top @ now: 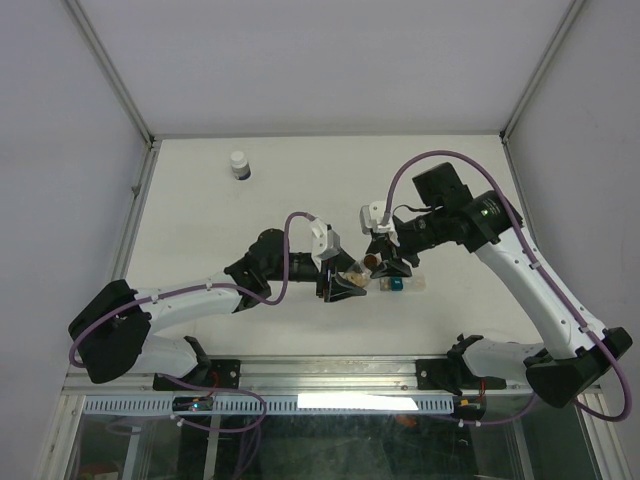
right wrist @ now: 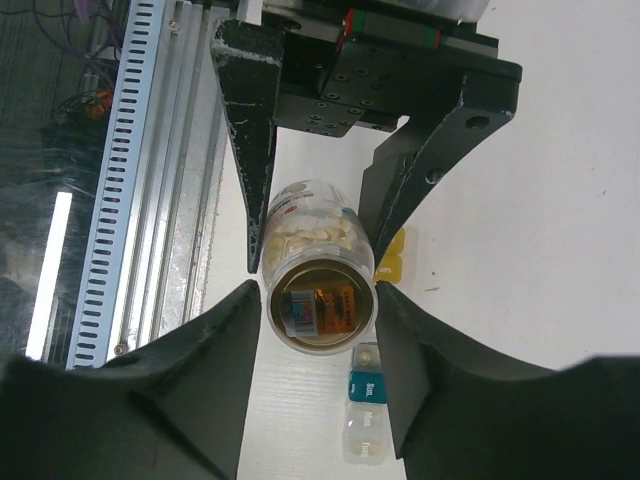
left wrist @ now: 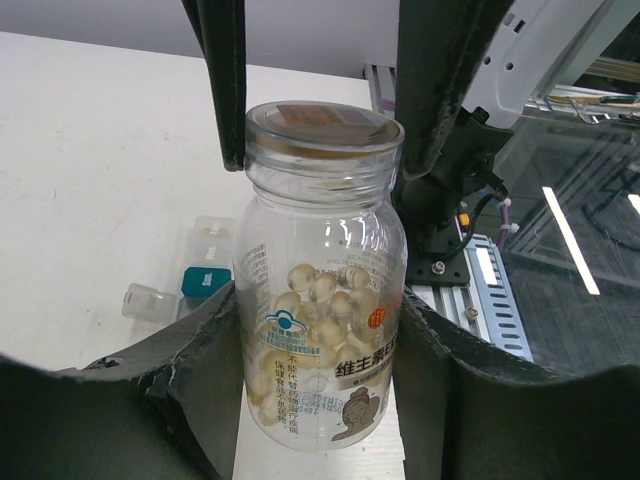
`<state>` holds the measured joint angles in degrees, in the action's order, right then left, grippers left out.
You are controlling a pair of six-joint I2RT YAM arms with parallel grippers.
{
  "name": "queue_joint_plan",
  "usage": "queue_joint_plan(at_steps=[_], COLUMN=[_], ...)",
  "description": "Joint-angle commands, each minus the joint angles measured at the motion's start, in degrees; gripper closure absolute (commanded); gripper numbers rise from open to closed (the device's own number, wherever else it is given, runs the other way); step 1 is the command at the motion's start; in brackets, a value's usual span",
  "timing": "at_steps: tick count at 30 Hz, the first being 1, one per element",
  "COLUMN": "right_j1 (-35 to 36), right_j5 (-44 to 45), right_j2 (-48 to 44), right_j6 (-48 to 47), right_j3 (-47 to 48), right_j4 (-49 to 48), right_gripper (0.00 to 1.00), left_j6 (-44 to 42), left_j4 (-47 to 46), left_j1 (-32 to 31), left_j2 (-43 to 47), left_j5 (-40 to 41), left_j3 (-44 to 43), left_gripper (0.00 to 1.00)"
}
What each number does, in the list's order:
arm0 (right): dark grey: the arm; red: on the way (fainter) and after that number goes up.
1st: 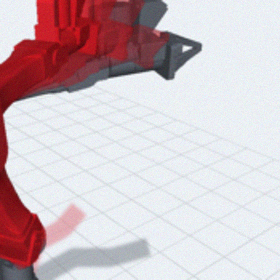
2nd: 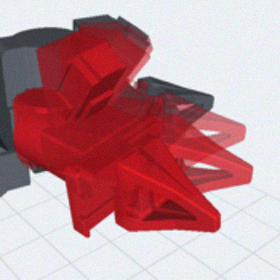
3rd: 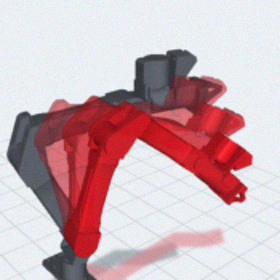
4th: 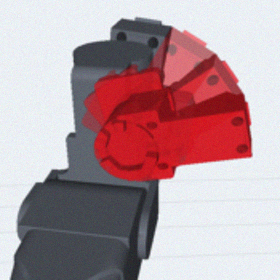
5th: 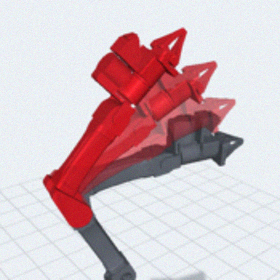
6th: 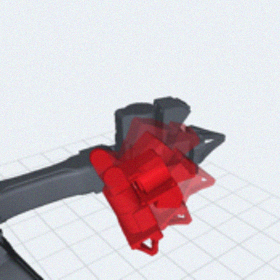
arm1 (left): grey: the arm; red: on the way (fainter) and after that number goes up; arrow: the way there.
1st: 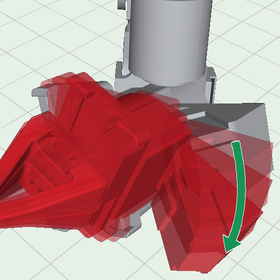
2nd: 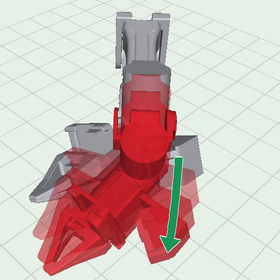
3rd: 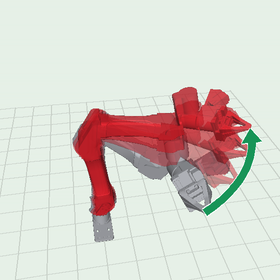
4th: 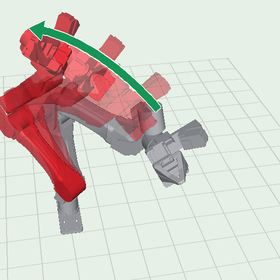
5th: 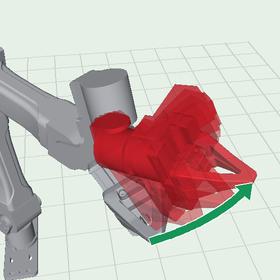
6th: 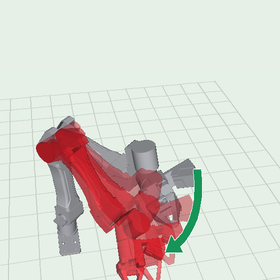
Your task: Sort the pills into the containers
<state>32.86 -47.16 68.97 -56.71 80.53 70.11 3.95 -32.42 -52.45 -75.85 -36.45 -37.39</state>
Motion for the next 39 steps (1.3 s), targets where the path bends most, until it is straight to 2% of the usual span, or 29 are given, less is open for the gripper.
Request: queue_joint_plan(at_steps=[1, 4, 6, 18, 39], right_j1=[0.36, 0.37, 0.25, -6.59, -5.98], right_j5=[-0.81, -0.70, -0.76, -16.97, -15.40], right_j2=[-1.03, -1.20, -1.41, -0.80, 0.04], right_j6=[0.64, 0.72, 1.37, 0.13, -2.09], right_j3=[0.72, 0.91, 1.68, 4.57, -1.06], right_j4=[-1.46, -1.46, -1.55, 2.06, 3.35], right_gripper=[0.52, 0.60, 0.62, 0.64, 0.63], left_j6=[0.88, 0.98, 0.99, 1.59, 2.36], left_j4=[-2.47, -2.47, -2.51, -4.74, -6.23], left_j1=[0.15, 0.15, 0.15, 0.15, 0.24], left_j2=[0.03, 0.09, 0.33, 2.97, 3.54], left_j5=[-1.86, -2.17, -2.37, -4.91, -6.44], left_j3=[-2.71, -2.70, -2.46, -0.33, -0.21], left_gripper=[1.00, 1.00, 1.00, 1.00, 1.00])
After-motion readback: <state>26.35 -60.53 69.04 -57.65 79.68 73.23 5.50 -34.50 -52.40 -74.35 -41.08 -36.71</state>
